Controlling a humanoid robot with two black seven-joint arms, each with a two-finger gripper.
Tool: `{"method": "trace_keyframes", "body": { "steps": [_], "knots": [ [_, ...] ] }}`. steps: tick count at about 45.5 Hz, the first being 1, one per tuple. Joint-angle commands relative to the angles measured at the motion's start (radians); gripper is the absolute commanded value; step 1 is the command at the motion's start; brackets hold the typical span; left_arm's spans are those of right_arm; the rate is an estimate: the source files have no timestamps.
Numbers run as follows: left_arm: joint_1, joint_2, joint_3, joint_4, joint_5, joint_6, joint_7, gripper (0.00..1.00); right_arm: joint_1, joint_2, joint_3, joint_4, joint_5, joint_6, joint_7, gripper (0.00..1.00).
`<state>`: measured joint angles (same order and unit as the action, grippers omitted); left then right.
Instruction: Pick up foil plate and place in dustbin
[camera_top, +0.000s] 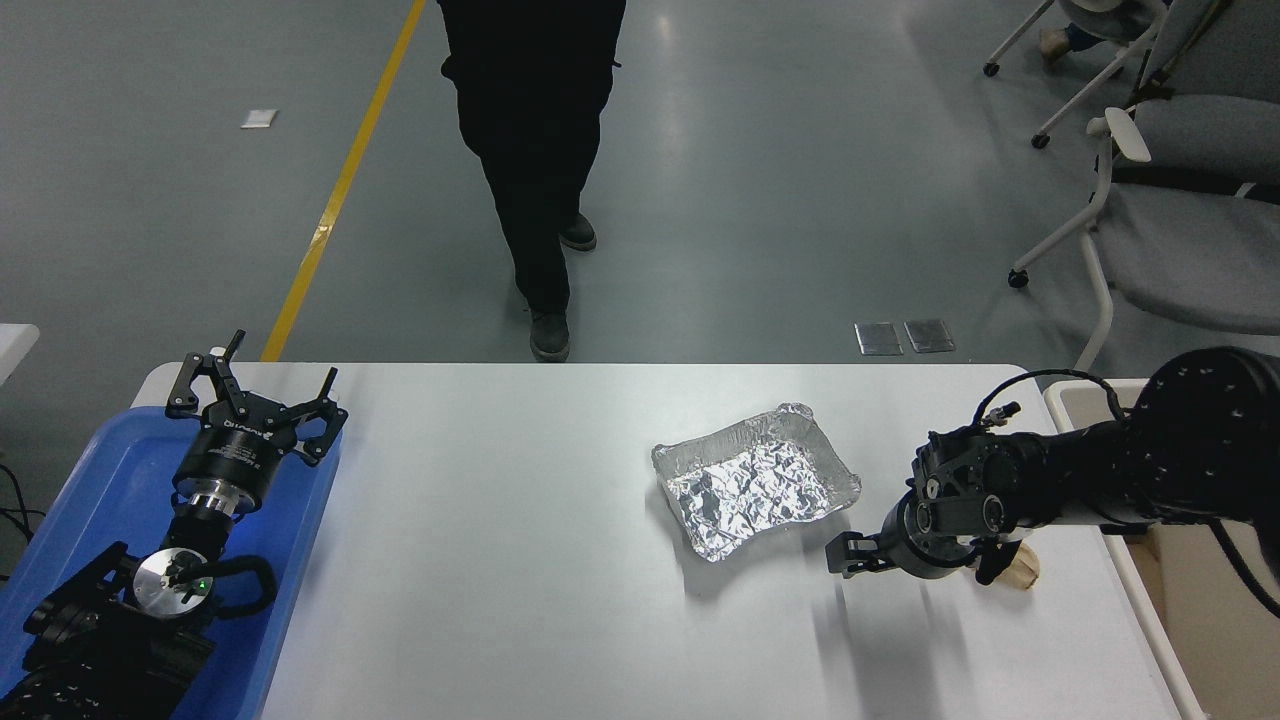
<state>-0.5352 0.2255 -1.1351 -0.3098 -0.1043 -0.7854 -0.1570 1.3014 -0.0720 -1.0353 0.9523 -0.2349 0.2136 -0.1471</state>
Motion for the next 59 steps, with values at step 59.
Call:
{"method": "trace_keyframes", "body": {
  "steps": [59],
  "knots": [
    [0.000, 0.000, 0.003, 0.000, 0.002, 0.000, 0.004, 0.99, 0.944, -0.313, 0.001, 0.299, 0.175, 0.494, 0.001, 0.99]
  ]
}}
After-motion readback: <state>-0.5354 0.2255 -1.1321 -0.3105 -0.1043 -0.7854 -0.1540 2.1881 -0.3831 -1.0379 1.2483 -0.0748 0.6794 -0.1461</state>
